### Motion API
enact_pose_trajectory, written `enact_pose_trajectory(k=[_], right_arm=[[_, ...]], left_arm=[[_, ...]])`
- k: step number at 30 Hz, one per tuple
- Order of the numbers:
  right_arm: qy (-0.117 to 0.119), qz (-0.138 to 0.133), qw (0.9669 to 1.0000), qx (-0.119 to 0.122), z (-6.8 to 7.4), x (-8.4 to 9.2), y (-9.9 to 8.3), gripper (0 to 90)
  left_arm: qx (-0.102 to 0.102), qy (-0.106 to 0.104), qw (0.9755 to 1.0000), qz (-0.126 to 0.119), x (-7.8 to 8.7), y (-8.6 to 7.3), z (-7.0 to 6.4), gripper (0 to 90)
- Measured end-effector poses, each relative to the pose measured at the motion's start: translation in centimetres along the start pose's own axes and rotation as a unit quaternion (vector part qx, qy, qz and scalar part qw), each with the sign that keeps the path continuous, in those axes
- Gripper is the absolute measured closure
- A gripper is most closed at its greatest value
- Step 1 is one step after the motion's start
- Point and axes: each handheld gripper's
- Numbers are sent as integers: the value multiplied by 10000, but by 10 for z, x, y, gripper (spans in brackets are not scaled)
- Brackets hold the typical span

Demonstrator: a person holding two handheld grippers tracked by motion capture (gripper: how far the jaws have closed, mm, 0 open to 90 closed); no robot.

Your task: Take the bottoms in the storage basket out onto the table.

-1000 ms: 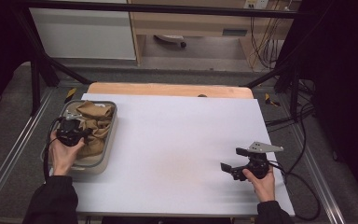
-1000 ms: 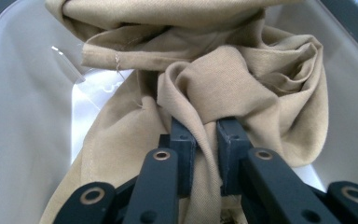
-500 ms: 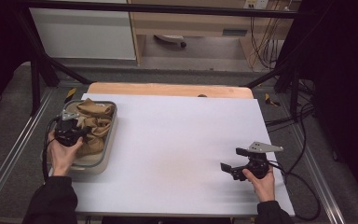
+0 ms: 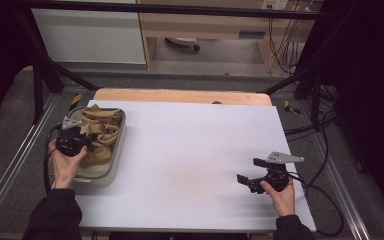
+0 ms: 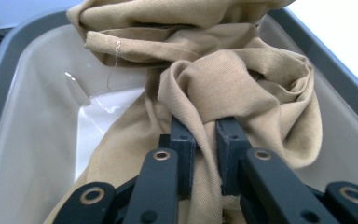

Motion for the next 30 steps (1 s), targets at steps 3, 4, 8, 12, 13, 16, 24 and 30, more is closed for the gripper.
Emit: enact_pose_trajectory(k=[3,4,8,12,13,16,24,30], right_arm=[[-5,-2,10000,2,0,0,0,6],[-5,-2,10000,2,0,0,0,6],[-5,0,10000,2,0,0,0,6],[-7,6,10000,3,0,0,0,6],[-5,3,10000,1,0,0,0,6],[-7,2,10000,-1,0,0,0,6],[-9,0,10000,1,0,0,0,6],[-8,6,10000,5,0,0,0,6]], left_arm=[[27,-3,10000,-32,2,1,2,795],[24,0,10000,-41,2,1,2,795],[47,15,9999,-109,5,2,3,795],[37,34,9998,-206,8,3,3,794],[41,39,9997,-238,8,3,3,795],[50,33,9995,-308,11,4,4,795],[44,47,9993,-372,15,7,5,795],[90,44,9990,-439,19,8,6,795]])
Point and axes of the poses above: each handheld gripper's, and its own axes: x roughly backward along the jaws, y roughly out of its top, z roughly to its left, and after that the axes turned 14 degrees about y, right-handed
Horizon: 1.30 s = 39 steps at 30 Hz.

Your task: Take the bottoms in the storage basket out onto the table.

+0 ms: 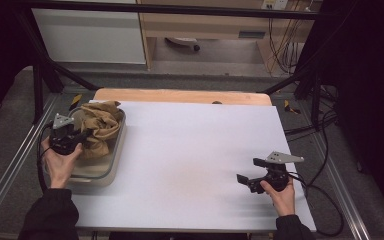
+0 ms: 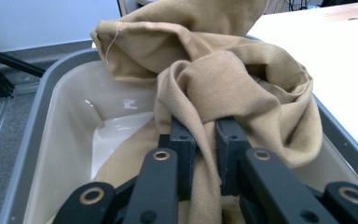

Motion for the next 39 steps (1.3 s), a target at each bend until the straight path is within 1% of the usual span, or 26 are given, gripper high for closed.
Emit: enact_pose_trajectory(k=[3,13,24,29,39], right_arm=[[-3,4,10000,0,0,0,0,6],[-5,-1,10000,0,0,0,0,6],[-5,-2,10000,-1,0,0,0,6],[-11,1,10000,6,0,0,0,6],[-7,1,10000,-6,0,0,0,6]], left_arm=[[45,-14,10000,-57,3,1,1,795],[121,69,9996,-259,14,4,3,796],[207,-6,9985,-501,28,10,2,798],[213,-37,9978,-621,33,13,1,800],[204,-99,9969,-760,42,20,-2,801]])
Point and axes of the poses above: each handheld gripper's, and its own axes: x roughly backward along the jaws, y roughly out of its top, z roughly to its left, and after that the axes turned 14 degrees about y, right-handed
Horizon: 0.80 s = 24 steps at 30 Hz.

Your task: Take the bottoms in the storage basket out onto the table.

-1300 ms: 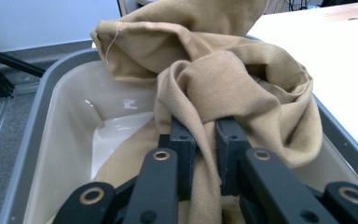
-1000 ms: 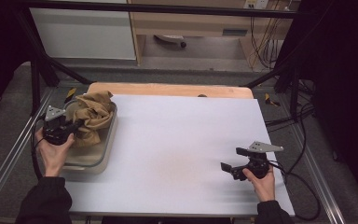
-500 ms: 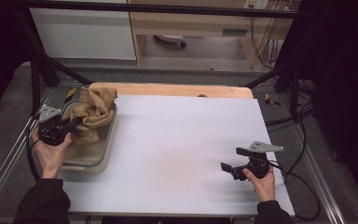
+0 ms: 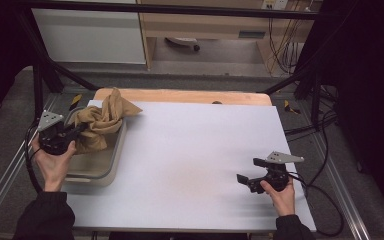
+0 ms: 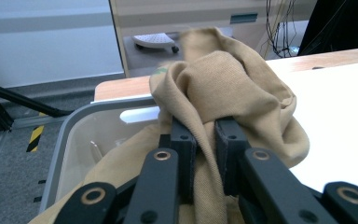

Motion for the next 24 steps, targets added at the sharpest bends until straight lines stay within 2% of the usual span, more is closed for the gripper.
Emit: enact_pose_trajectory(k=[8,24], right_arm=[[-6,-1,10000,0,0,0,0,6],[2,-6,10000,11,0,0,0,6]], left_arm=[[5,-57,9999,-143,8,10,-4,801],[-95,-144,9993,-330,17,26,-19,802]])
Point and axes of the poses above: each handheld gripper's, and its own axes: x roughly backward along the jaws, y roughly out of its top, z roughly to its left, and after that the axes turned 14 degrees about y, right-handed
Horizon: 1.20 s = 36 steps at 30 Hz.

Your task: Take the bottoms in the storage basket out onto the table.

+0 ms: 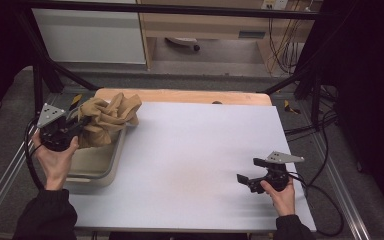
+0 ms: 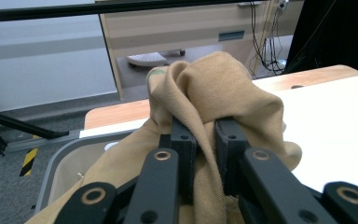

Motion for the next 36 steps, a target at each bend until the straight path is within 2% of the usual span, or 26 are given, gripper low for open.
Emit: enact_pose_trajectory(k=[22,36], right_arm=[[0,-5,10000,3,0,0,0,6],[1,0,10000,-1,0,0,0,6]], left_arm=[[-115,-250,9995,-137,4,9,-24,802],[-119,-270,9993,-225,6,7,-34,802]])
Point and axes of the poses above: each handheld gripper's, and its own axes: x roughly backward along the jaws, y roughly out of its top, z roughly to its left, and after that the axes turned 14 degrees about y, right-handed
